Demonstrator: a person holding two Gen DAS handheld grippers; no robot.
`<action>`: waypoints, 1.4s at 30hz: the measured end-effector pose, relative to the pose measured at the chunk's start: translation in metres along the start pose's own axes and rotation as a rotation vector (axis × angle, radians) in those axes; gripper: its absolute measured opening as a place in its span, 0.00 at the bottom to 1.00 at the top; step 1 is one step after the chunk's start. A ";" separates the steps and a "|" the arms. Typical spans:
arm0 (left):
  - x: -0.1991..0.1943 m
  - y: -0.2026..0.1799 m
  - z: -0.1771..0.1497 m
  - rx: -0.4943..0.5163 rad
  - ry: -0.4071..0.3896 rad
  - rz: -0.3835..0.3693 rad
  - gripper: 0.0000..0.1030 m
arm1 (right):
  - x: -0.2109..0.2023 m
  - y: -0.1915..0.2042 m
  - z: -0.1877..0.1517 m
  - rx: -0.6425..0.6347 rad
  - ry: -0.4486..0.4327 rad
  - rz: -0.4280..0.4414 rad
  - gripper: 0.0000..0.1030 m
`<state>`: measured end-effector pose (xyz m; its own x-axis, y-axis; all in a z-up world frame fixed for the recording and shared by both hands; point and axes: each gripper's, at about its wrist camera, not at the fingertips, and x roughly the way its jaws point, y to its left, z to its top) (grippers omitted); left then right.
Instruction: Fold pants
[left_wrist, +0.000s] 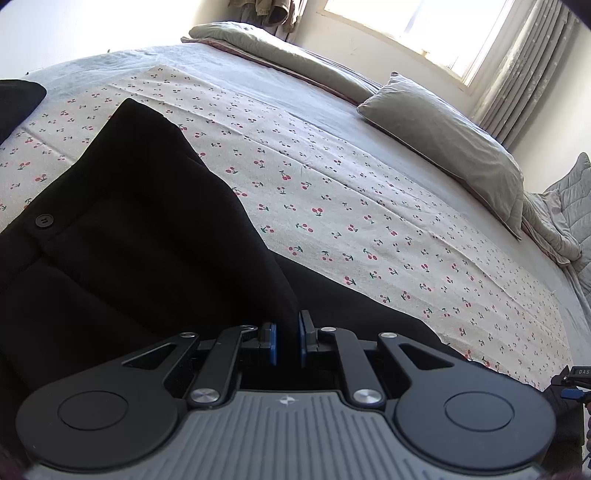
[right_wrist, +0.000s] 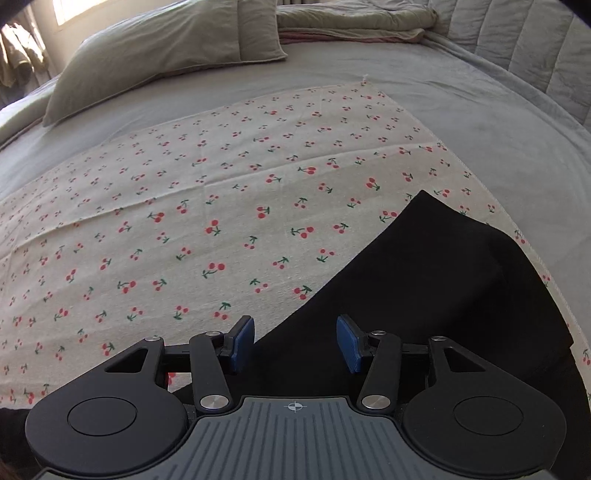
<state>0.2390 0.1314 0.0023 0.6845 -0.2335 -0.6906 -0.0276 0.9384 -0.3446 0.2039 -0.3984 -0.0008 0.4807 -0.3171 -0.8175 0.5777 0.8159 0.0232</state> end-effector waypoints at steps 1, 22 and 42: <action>0.001 -0.001 0.000 0.001 0.001 0.003 0.11 | 0.006 -0.001 0.002 0.017 0.005 -0.007 0.47; -0.064 0.007 -0.012 0.045 -0.121 -0.060 0.08 | -0.109 -0.072 -0.040 0.108 -0.272 0.003 0.02; -0.120 0.045 -0.103 0.235 -0.022 -0.021 0.08 | -0.161 -0.134 -0.196 -0.031 -0.188 0.030 0.02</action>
<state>0.0811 0.1758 0.0042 0.6991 -0.2503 -0.6698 0.1554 0.9675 -0.1994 -0.0806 -0.3622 0.0145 0.6137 -0.3748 -0.6949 0.5422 0.8398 0.0259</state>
